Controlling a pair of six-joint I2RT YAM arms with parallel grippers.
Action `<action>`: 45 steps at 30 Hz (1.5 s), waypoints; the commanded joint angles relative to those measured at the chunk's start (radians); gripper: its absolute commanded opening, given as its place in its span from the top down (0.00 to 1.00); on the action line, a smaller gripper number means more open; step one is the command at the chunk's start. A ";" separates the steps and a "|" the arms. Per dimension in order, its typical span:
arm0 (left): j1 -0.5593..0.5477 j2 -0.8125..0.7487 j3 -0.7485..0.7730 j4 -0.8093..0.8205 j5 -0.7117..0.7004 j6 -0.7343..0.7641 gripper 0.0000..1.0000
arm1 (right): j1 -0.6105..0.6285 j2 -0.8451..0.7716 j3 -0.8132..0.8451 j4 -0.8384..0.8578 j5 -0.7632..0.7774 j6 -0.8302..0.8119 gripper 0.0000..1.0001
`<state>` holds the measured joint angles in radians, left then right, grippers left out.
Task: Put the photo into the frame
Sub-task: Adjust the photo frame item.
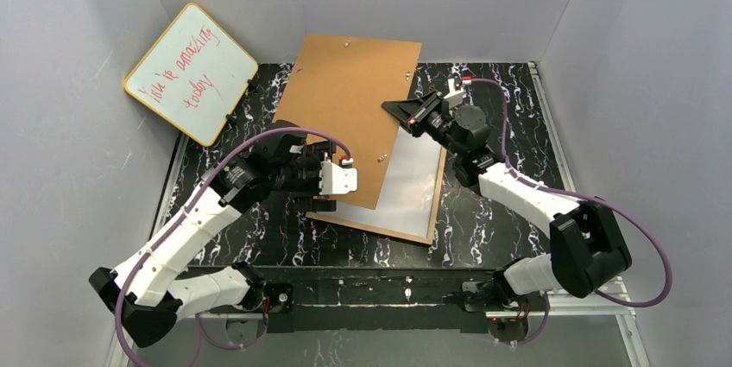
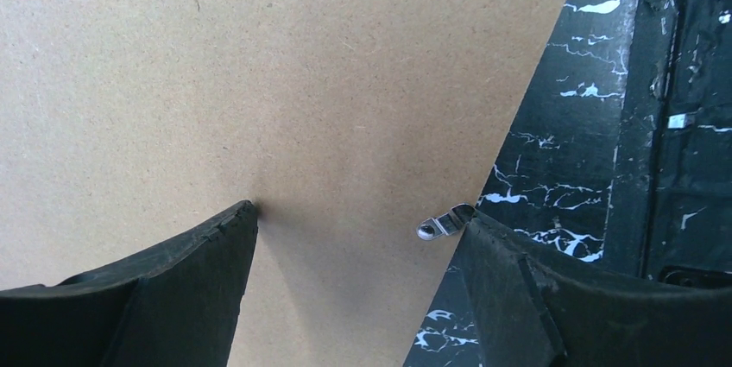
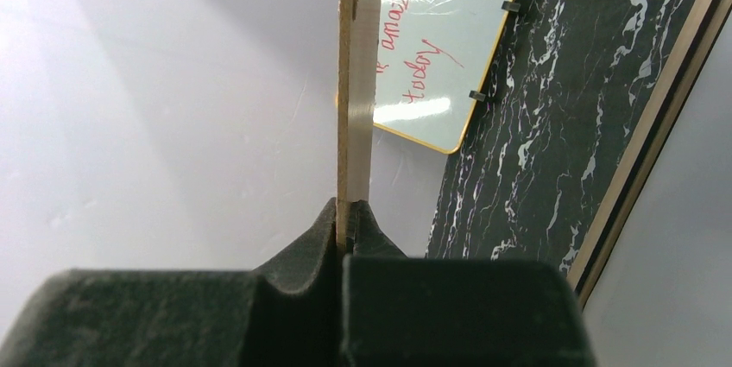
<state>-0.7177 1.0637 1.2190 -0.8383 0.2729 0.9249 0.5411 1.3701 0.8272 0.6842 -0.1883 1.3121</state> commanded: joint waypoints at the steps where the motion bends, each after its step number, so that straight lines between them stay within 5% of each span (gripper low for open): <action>1: -0.007 -0.017 -0.008 0.098 0.041 -0.104 0.19 | 0.069 -0.061 0.018 0.123 0.021 -0.039 0.99; 12: -0.007 0.024 0.016 0.102 0.058 -0.230 0.14 | 0.165 -0.113 0.009 0.076 0.180 -0.143 0.99; 20: -0.008 0.044 0.042 0.105 0.036 -0.292 0.14 | 0.165 -0.113 -0.014 0.088 0.166 -0.152 0.99; 25: -0.008 0.069 0.121 0.102 0.032 -0.352 0.04 | 0.140 -0.131 -0.042 0.076 0.129 -0.154 0.99; 39: 0.006 0.164 0.259 0.086 -0.100 -0.432 0.02 | -0.188 -0.234 -0.198 -0.030 -0.183 0.019 0.99; 45: 0.177 0.258 0.316 0.104 -0.043 -0.479 0.02 | -0.375 -0.307 -0.296 -0.057 -0.355 0.063 0.99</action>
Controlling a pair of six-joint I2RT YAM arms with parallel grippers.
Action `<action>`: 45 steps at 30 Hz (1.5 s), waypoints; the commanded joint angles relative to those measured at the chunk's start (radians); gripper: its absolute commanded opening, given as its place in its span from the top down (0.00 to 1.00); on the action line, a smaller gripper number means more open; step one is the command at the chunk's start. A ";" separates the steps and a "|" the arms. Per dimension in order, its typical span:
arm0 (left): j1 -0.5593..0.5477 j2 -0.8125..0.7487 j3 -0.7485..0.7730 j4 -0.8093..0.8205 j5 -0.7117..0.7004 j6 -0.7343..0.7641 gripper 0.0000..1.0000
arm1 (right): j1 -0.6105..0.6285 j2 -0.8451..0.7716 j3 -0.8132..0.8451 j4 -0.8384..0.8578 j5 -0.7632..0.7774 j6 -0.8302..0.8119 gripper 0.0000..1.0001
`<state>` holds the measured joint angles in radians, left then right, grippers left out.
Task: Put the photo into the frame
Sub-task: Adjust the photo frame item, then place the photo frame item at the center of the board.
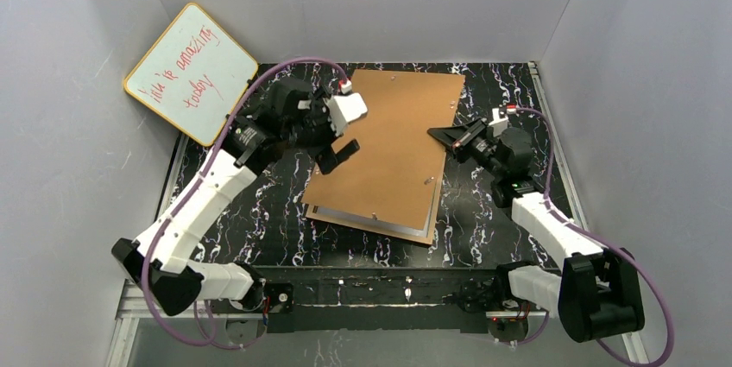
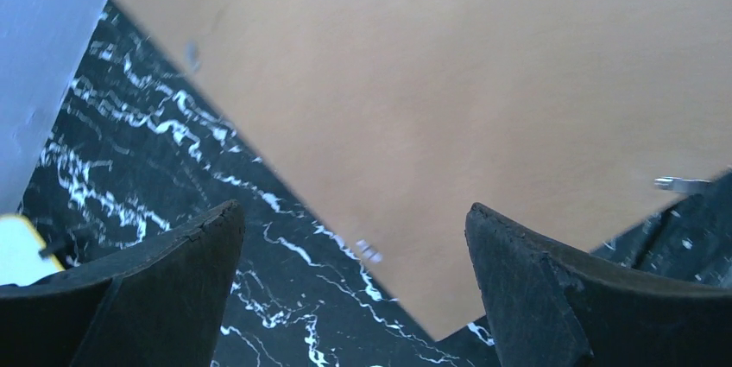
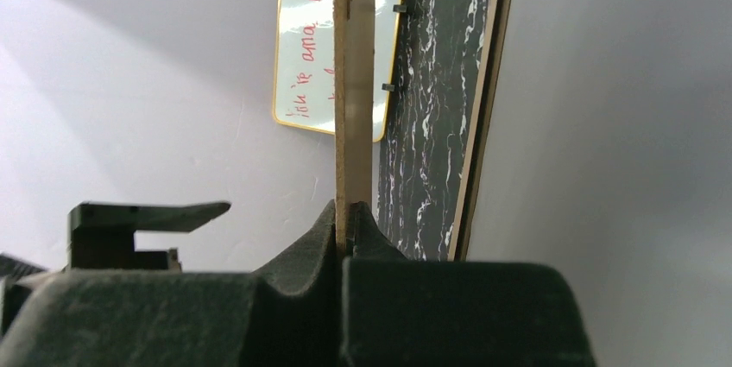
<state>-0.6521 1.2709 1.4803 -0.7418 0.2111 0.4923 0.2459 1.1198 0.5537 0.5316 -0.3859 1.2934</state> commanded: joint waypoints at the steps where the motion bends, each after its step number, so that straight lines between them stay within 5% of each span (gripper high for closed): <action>1: 0.151 0.077 0.070 0.009 0.033 -0.054 0.02 | -0.103 -0.060 -0.037 0.104 -0.183 0.092 0.99; 7: 0.320 0.260 0.146 -0.047 0.088 -0.067 0.02 | -0.201 -0.071 -0.114 0.155 -0.279 0.101 0.99; 16: 0.428 0.388 0.052 0.021 0.078 -0.080 0.02 | -0.300 0.008 -0.170 0.291 -0.384 0.099 0.99; 45: 0.456 0.655 -0.039 0.190 0.048 -0.166 0.19 | -0.264 0.484 -0.103 0.627 -0.406 0.044 0.99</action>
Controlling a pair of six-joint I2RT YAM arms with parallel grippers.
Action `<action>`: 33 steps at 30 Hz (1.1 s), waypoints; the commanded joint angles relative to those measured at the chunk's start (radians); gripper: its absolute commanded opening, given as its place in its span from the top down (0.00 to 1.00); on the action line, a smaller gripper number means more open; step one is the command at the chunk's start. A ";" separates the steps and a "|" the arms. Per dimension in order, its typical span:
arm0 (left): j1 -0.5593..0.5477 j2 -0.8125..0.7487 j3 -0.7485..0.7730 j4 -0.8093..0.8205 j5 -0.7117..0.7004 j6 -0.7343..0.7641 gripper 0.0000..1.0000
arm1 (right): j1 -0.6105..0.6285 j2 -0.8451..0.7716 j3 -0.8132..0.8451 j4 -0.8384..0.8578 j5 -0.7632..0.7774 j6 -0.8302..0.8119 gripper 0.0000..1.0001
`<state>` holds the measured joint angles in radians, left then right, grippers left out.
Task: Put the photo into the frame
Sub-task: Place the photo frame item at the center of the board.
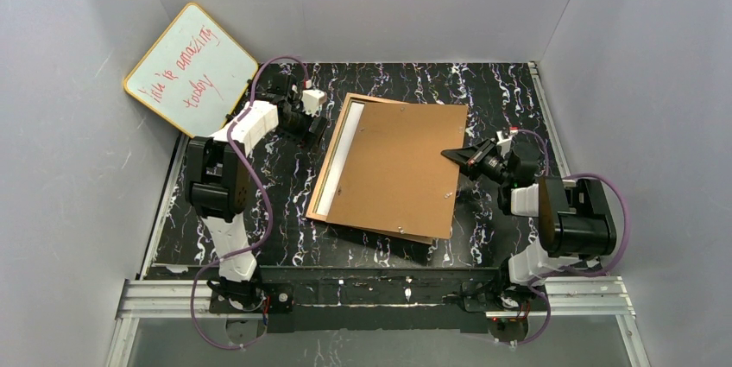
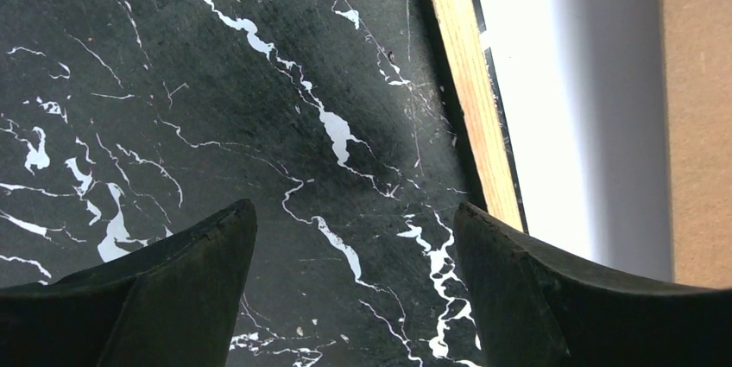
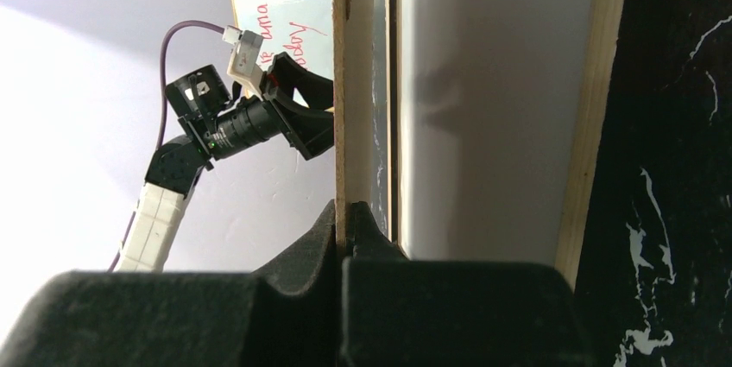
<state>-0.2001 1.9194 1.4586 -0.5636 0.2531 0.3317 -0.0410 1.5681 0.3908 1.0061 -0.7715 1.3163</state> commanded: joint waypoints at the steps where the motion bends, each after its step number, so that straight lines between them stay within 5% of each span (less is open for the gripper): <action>1: 0.004 0.009 -0.019 0.012 0.015 0.000 0.20 | 0.027 0.047 0.065 0.159 -0.017 0.022 0.99; 33: 0.002 0.096 -0.087 0.031 0.080 0.027 0.43 | 0.101 0.253 0.146 0.279 0.074 0.017 0.99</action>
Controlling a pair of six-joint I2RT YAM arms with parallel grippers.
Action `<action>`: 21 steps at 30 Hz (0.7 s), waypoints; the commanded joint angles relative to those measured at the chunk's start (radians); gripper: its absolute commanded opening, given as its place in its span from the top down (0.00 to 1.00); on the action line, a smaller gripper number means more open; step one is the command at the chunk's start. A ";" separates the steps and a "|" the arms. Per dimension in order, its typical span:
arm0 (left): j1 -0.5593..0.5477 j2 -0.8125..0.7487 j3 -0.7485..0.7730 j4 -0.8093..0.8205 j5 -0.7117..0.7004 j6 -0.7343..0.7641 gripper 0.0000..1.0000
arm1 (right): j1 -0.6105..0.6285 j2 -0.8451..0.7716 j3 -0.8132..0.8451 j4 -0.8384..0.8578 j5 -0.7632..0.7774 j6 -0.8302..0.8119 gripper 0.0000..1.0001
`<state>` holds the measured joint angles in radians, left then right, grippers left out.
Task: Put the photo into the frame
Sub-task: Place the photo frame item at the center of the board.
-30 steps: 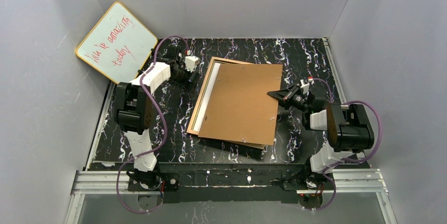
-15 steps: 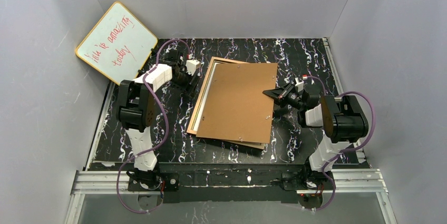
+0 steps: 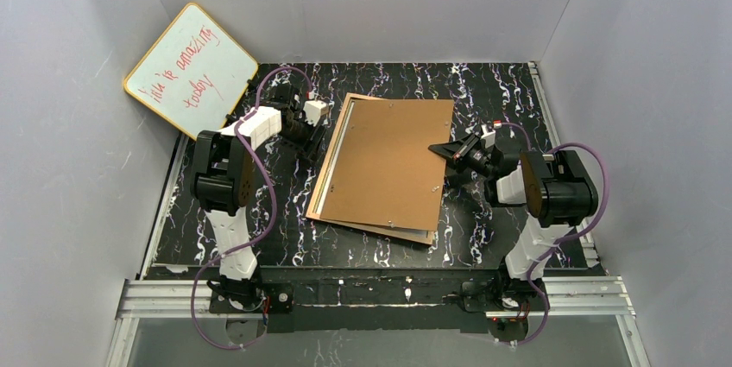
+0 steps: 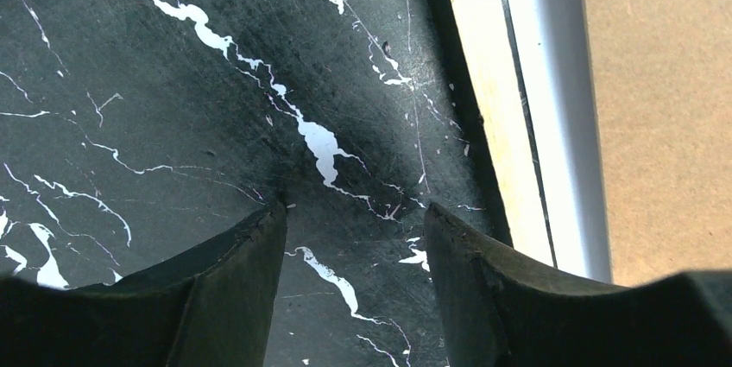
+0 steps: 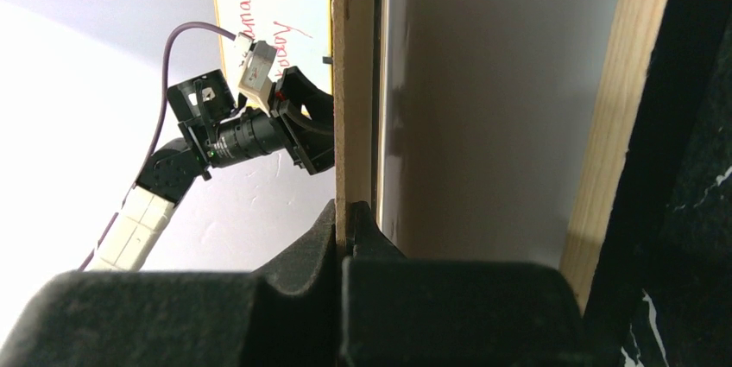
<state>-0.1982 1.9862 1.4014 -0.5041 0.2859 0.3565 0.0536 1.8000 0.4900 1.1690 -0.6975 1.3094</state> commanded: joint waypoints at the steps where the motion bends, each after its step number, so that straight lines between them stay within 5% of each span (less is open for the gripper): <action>1: 0.000 0.031 -0.030 -0.030 0.048 0.003 0.43 | 0.007 0.029 0.051 0.118 0.000 0.024 0.99; 21: -0.012 0.041 -0.064 -0.031 0.068 0.011 0.48 | 0.038 0.104 0.090 0.169 0.027 0.008 0.99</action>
<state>-0.1982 1.9862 1.3884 -0.4782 0.3042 0.3664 0.0868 1.9217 0.5381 1.2449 -0.6769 1.3315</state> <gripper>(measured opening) 0.532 0.053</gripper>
